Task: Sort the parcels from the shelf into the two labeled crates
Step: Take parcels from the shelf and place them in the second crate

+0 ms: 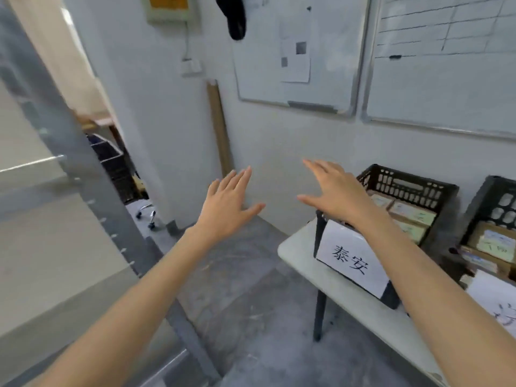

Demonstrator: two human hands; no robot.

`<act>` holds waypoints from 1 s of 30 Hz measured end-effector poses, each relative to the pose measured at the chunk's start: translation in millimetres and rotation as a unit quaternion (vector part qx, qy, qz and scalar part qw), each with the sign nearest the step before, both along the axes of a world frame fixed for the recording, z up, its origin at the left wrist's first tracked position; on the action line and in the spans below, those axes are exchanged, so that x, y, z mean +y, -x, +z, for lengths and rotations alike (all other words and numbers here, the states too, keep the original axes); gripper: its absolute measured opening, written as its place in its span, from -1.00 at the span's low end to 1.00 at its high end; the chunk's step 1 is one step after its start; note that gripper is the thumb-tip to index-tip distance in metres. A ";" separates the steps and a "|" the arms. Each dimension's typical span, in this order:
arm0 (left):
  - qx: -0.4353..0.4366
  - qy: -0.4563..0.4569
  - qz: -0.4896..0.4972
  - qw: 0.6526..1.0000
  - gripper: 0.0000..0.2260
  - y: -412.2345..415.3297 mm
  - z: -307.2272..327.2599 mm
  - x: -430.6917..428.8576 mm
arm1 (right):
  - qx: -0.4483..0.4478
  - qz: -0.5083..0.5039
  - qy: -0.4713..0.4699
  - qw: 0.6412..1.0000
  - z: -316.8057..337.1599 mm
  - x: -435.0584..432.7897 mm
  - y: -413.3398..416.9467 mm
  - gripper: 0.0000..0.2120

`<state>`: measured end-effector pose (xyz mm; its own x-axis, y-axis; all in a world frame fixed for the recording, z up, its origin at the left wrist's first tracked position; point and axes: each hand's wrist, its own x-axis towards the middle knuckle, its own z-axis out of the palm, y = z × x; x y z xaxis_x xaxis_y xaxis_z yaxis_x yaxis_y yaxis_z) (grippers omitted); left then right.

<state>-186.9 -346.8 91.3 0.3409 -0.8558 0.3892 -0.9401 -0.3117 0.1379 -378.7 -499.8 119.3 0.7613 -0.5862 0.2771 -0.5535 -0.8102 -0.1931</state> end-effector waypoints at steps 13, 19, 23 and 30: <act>0.054 -0.001 0.276 0.960 -0.27 -31.5 14.8 378.8 | -0.044 0.281 0.000 0.959 30.7 292.9 -136.0 -0.20; 0.045 -0.002 0.399 0.916 -0.25 -49.7 10.8 528.2 | -0.032 0.382 -0.028 0.923 29.5 423.2 -195.3 -0.23; 0.071 0.007 0.458 0.886 -0.25 -67.4 -0.7 608.9 | -0.036 0.425 -0.044 0.903 20.2 503.6 -237.9 -0.24; 0.158 0.060 0.461 0.871 -0.20 -120.2 -37.4 710.9 | -0.034 0.438 -0.062 0.896 -18.8 618.0 -322.6 -0.22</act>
<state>-66.7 364.0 54.0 0.9684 -0.1199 0.2186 -0.2057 -0.8795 0.4290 -56.2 118.2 100.5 0.9280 0.1986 0.3153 0.3013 -0.8978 -0.3214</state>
